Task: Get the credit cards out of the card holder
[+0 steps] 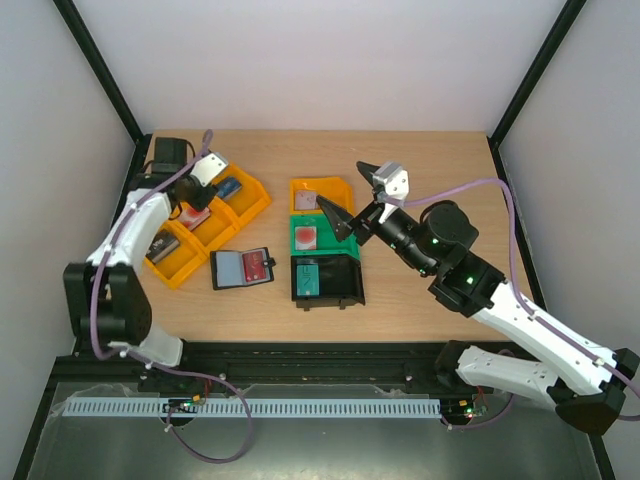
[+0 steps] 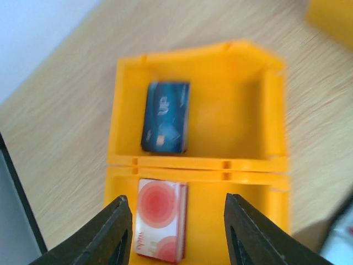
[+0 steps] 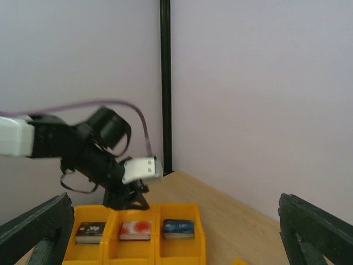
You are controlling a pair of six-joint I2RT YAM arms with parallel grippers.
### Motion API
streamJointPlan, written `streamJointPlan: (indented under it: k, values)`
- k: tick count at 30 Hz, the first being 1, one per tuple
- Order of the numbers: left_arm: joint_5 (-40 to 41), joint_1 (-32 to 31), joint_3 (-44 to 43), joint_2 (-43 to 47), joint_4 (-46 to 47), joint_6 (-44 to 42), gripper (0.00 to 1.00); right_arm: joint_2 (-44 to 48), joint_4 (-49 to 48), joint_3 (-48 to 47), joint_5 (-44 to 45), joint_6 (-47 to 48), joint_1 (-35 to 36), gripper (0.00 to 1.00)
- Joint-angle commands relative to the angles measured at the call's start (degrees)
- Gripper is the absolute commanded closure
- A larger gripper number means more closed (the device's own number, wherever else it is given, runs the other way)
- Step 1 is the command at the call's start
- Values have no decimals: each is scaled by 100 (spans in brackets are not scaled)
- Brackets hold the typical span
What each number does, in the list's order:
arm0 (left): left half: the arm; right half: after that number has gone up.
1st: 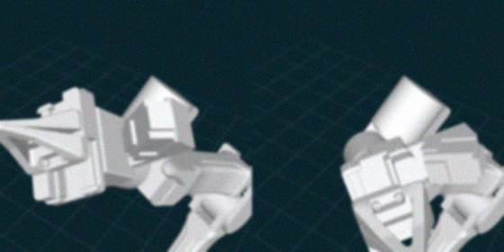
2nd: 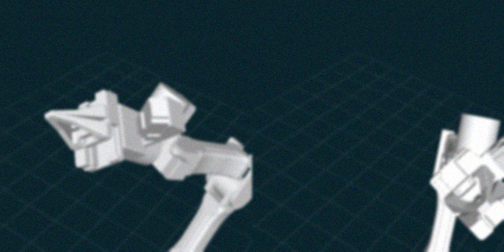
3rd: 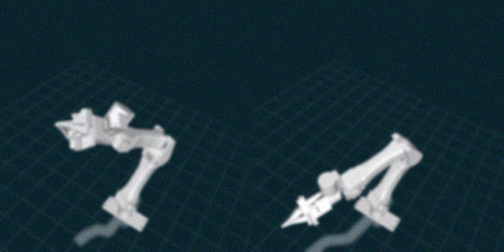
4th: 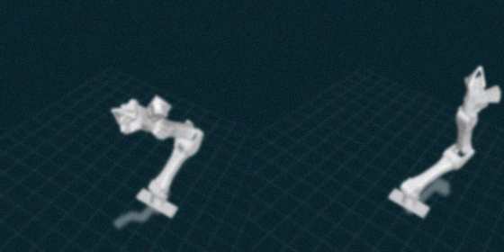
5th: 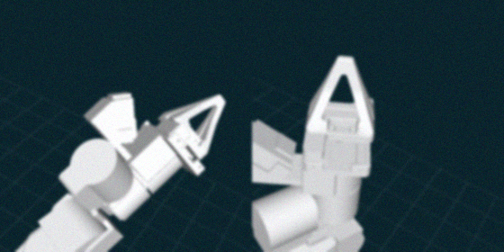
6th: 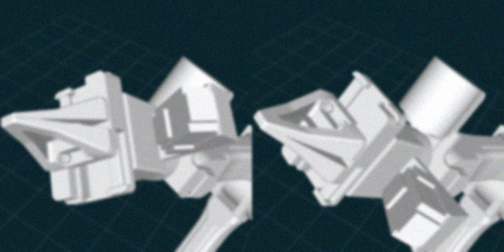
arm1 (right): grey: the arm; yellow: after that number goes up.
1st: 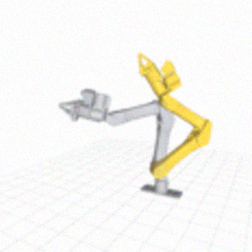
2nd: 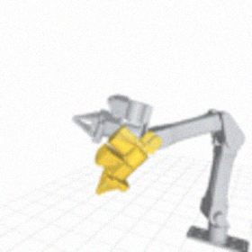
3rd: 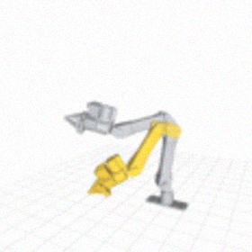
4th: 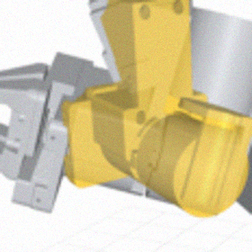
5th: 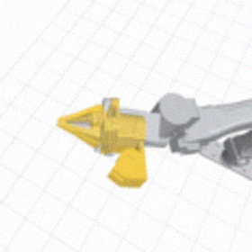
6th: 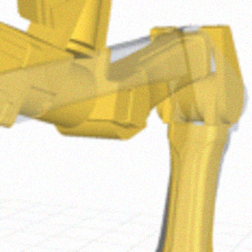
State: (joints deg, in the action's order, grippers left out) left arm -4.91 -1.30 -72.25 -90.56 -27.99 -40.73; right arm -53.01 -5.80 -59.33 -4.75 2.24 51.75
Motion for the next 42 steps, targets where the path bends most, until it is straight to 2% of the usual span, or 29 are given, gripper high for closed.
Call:
streamJointPlan:
  k: [1,4,9,15,17,20,29,34,42]
  values:
    - [-1449,7,30,906,-742,954,51,-161,55,-158,-218,-157,-20,1]
    - [-1281,7,408,1101,-648,1051,48,-198,-47,-161,-287,-119,-14,1]
    - [240,7,520,595,-428,484,42,-204,43,-197,-354,-62,-11,1]
    - [1289,-25,486,-320,57,-595,7,-16,26,-12,-278,-100,-15,1]
    - [1403,-30,289,-718,82,-662,1,-1,52,-14,-249,-86,-24,1]
    - [1473,-28,-77,-1264,113,-551,1,2,62,-35,-211,-64,-19,1]
    - [1955,-37,-158,-1868,347,-488,22,-32,64,-67,-166,12,-17,1]
    - [1883,-37,22,-1972,653,-564,17,-98,70,-105,-183,90,-24,1]
    - [1563,7,-227,-2425,531,-330,17,-58,148,-163,-135,91,-16,1]
